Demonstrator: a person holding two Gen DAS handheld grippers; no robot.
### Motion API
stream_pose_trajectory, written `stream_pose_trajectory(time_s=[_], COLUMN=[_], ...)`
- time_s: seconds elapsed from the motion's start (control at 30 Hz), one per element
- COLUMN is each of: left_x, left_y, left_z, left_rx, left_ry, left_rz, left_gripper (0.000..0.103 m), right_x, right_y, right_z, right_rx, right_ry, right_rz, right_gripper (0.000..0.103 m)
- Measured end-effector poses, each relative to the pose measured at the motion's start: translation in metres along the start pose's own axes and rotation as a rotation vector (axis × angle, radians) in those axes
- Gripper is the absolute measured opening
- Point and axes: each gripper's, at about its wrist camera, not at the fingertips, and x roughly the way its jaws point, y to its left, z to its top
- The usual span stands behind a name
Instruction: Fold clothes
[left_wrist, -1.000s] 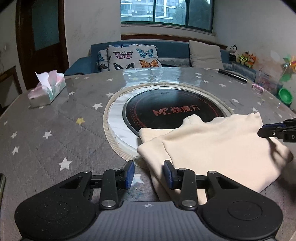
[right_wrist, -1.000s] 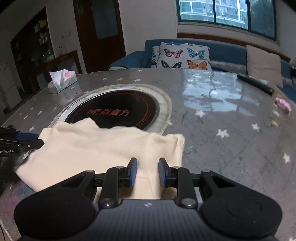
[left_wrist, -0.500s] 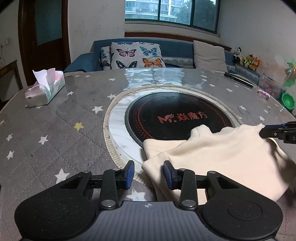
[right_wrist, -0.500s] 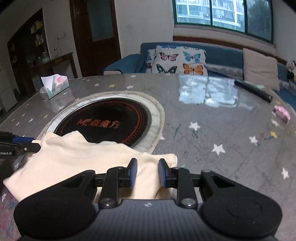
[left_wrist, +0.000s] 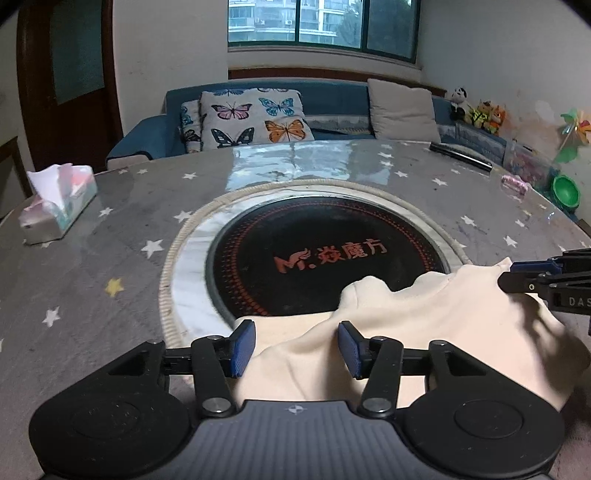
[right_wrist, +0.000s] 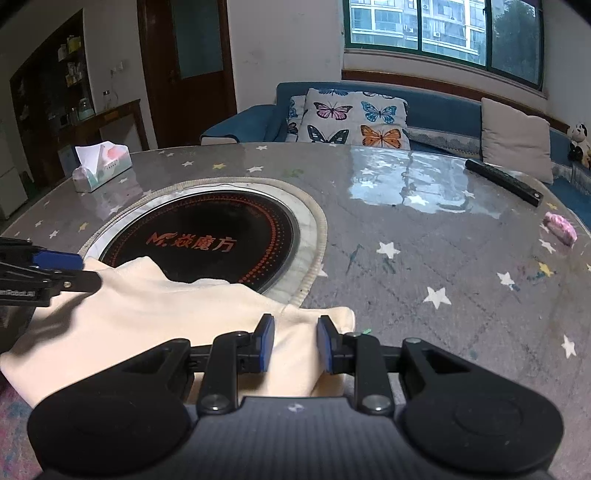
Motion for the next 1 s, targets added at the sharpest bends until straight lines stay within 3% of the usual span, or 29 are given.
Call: stream_pose_trajectory(time_s=[0.33, 0.4, 0.47, 0.67, 1.0], left_x=[-0.001, -0.006, -0.013, -0.039, -0.074], left_y=[-0.002, -0.001, -0.001, 0.007, 0.038], left_z=[0.000, -0.001, -0.002, -0.008, -0.023], left_rx=[0.004, 0.003, 0.003, -0.010, -0.073], left_ry=[0.003, -0.004, -0.019, -0.079, -0.099], left_rz=[0.013, 0.023, 0.034, 0.064, 0.162], left_gripper=[0.057, 0.064, 0.077, 0.103, 0.103], right_x=[-0.017, -0.023, -0.029, -0.045, -0.055], right_y=[0.008, 0.014, 0.021, 0.052, 0.130], right_z=[0.004, 0.004, 0.003, -0.005, -0.026], right_rx=[-0.033, -0.051, -0.070, -0.155, -0.368], right_ry=[-0.044, -0.050, -0.056, -0.057, -0.031], right_rz=[0.009, 0.022, 0.035, 0.097, 0.224], right_gripper=[0.026, 0.027, 0.036, 0.042, 0.046])
